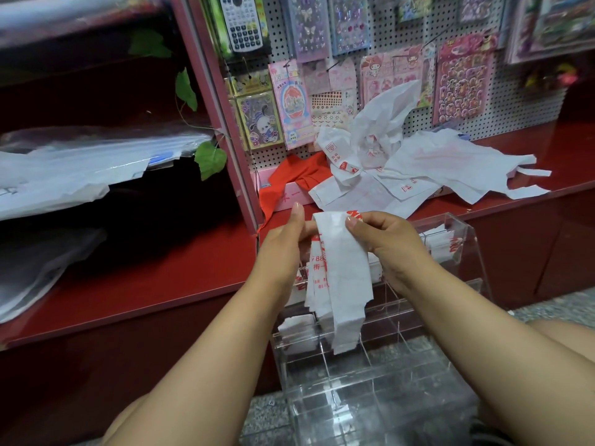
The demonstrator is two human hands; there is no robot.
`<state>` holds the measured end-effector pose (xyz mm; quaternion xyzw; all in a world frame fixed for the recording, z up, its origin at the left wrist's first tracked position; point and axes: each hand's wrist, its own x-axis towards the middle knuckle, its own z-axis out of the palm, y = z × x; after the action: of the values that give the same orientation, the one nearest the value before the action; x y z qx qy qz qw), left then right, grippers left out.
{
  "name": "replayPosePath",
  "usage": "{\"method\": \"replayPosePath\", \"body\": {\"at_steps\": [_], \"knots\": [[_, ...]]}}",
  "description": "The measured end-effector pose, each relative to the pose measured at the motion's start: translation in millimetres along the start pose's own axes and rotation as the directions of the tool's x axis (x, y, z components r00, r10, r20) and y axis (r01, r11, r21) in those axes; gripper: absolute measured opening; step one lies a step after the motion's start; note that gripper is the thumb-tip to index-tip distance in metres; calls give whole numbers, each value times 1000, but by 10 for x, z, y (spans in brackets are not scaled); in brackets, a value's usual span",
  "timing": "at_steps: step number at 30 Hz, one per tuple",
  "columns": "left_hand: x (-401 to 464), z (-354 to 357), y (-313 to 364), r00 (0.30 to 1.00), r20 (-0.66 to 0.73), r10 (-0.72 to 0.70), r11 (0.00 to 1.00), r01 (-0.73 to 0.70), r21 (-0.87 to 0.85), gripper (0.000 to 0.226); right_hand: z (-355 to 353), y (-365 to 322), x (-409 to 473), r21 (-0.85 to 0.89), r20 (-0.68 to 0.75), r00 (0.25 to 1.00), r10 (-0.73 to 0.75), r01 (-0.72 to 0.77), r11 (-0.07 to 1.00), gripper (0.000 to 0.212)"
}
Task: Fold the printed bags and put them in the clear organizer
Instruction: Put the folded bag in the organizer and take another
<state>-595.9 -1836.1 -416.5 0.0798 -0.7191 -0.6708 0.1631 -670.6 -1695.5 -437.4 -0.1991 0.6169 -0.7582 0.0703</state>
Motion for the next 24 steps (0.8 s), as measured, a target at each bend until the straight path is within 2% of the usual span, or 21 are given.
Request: {"method": "replayPosePath", "body": {"at_steps": [5, 8, 11, 16, 24], "knots": [[53, 25, 17, 998, 19, -67, 978, 70, -196, 58, -71, -17, 4, -26, 63, 998, 8, -6, 1000, 9], [44, 53, -27, 998, 19, -64, 947, 66, -315, 39, -67, -2, -6, -15, 65, 998, 28, -27, 1000, 9], [-8, 86, -75, 999, 16, -35, 957, 38, -287, 19, -23, 17, -27, 15, 45, 999, 21, -22, 1000, 10], [-29, 103, -191, 1000, -13, 2, 971, -5, -238, 47, 47, 63, -42, 34, 25, 999, 22, -23, 999, 12], [-87, 168, -231, 999, -48, 7, 968, -19, -251, 53, 142, 138, -60, 106, -75, 997, 8, 0, 994, 15]]}}
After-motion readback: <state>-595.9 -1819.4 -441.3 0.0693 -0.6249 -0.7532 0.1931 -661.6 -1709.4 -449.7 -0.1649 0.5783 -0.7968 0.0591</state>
